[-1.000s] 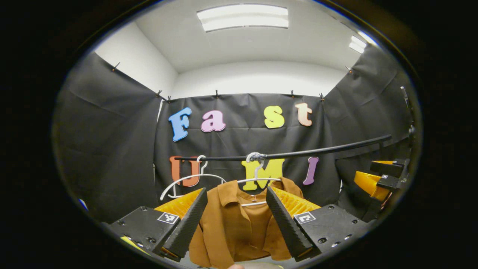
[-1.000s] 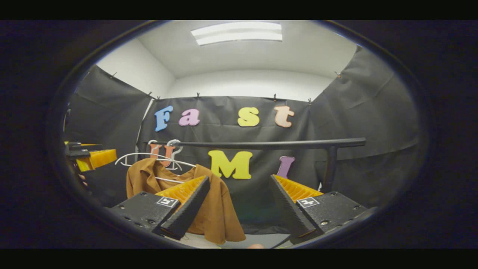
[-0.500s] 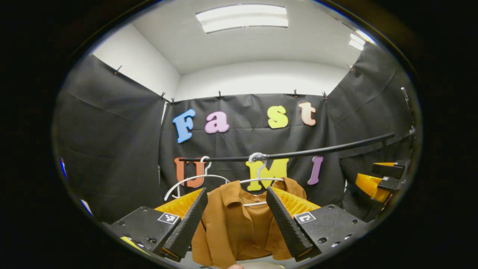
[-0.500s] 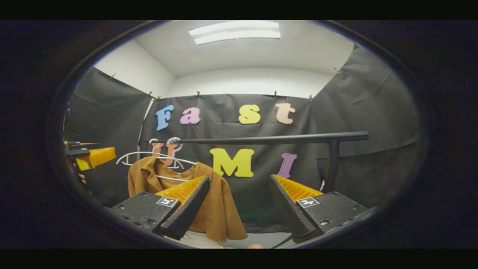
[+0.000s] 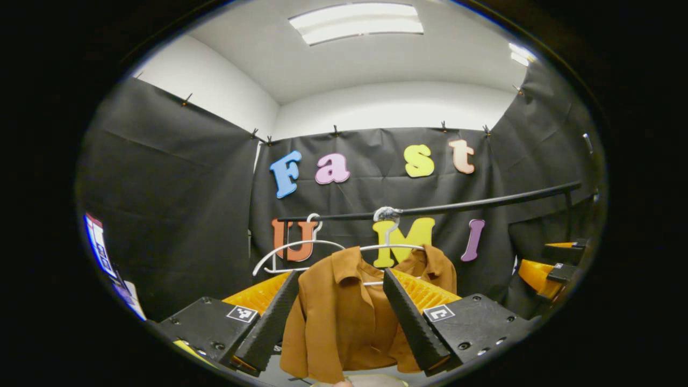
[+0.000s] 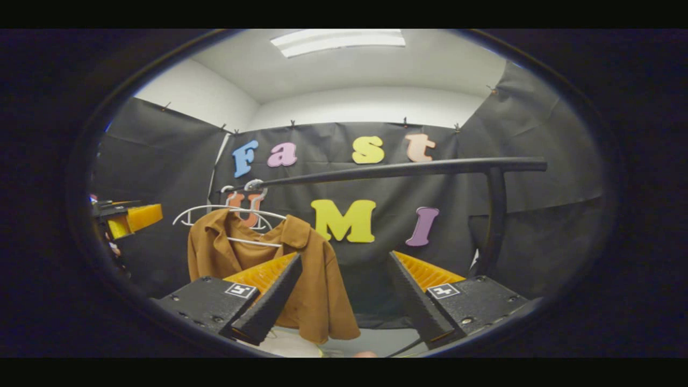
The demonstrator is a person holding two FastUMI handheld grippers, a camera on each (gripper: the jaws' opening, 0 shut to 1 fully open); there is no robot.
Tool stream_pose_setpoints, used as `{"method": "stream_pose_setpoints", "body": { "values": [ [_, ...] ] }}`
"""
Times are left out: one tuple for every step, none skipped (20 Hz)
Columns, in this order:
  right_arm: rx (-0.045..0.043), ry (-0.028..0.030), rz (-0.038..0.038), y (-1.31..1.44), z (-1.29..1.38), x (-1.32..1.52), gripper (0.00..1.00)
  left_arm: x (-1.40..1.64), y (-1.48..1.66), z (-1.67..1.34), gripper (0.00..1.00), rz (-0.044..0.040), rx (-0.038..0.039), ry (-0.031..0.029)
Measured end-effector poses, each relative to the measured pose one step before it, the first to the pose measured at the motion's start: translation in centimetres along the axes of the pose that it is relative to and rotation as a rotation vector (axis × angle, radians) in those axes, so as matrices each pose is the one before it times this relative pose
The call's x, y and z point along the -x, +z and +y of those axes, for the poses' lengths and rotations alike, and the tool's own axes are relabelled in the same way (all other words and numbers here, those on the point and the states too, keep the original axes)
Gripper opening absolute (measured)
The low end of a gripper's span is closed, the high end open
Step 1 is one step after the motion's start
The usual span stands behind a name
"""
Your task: Grasp the clothes on the hanger with both hands and then place them into the laundry hamper below.
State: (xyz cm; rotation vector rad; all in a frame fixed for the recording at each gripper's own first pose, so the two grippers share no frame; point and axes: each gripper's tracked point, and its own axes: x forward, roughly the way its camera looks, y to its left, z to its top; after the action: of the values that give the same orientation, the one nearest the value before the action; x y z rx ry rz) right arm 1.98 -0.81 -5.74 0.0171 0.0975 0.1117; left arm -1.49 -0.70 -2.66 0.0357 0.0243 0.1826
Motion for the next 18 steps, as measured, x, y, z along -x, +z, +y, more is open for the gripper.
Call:
{"method": "stream_pose_setpoints", "body": {
  "values": [
    [-0.00289,0.01328,0.00547,-0.378,0.084,-0.273,1.0,-0.088,-0.404,-0.001,1.0,0.00478,0.00072,0.0097],
    [-0.00172,0.00524,0.01086,-0.617,0.127,-0.4,1.0,-0.214,-0.583,-0.146,1.0,0.00958,0.00202,0.00791],
    [-0.00455,0.00225,0.01388,-0.615,0.174,-0.503,1.0,-0.268,-0.678,-0.131,1.0,0.00866,0.00599,0.00134],
    [-0.00506,-0.00179,0.01954,-0.86,0.254,-0.654,1.0,-0.41,-0.814,-0.192,1.0,0.01669,0.00699,-0.00296],
    [-0.00817,0.00449,0.01763,-0.763,0.429,-0.562,1.0,-0.655,-0.913,-0.188,1.0,0.01469,0.00425,-0.00638],
    [-0.00631,0.00045,0.02064,-0.94,0.552,-0.785,1.0,-0.655,-1.063,-0.091,1.0,0.02043,0.00019,-0.00702],
    [-0.0037,0.00107,0.01558,-0.727,0.545,-0.738,1.0,-0.78,-1.094,-0.032,1.0,0.02034,-0.00296,-0.0088],
    [0.00266,-0.00634,0.01846,-0.927,0.485,-0.823,1.0,-0.816,-1.002,-0.147,1.0,0.01793,-0.00041,-0.01449],
    [0.0052,-0.00343,0.01025,-0.599,0.619,-0.919,1.0,-0.917,-0.971,-0.211,0.96,0.0201,0.00283,-0.01978],
    [0.00723,-0.00472,0.0099,-0.427,0.733,-0.926,1.0,-0.837,-0.787,-0.233,0.97,0.01453,0.00473,-0.02299],
    [0.00078,0.00274,0.00214,-0.184,0.775,-0.923,1.0,-0.993,-0.78,-0.159,1.0,0.01992,0.00476,-0.01856],
    [-0.00285,0.00026,0.00842,-0.276,0.71,-0.94,1.0,-0.98,-0.833,-0.027,0.97,0.01919,0.0095,-0.01683],
    [-0.00692,0.00805,0.00801,-0.188,0.841,-0.882,1.0,-1.114,-0.544,-0.173,1.0,0.01462,0.01271,-0.01983],
    [-0.00637,0.00895,0.00911,-0.284,0.867,-0.935,1.0,-0.838,-0.499,-0.133,1.0,0.01643,0.01623,-0.01557],
    [-0.005,0.01278,0.00532,0.0,0.899,-0.858,1.0,-0.987,-0.303,-0.002,1.0,0.00922,0.01636,-0.01397],
    [-0.00194,0.00828,0.00462,-0.075,0.759,-0.915,1.0,-0.866,-0.318,0.065,0.97,0.01469,0.01632,-0.00713],
    [0.00021,0.00802,0.0025,0.102,0.584,-0.781,1.0,-0.889,-0.106,0.131,0.96,0.0042,0.01617,-0.00981],
    [-0.00326,0.00529,0.00084,0.128,0.415,-0.662,1.0,-0.919,0.028,0.124,0.97,-0.00155,0.01559,-0.00625]
  ]
}}
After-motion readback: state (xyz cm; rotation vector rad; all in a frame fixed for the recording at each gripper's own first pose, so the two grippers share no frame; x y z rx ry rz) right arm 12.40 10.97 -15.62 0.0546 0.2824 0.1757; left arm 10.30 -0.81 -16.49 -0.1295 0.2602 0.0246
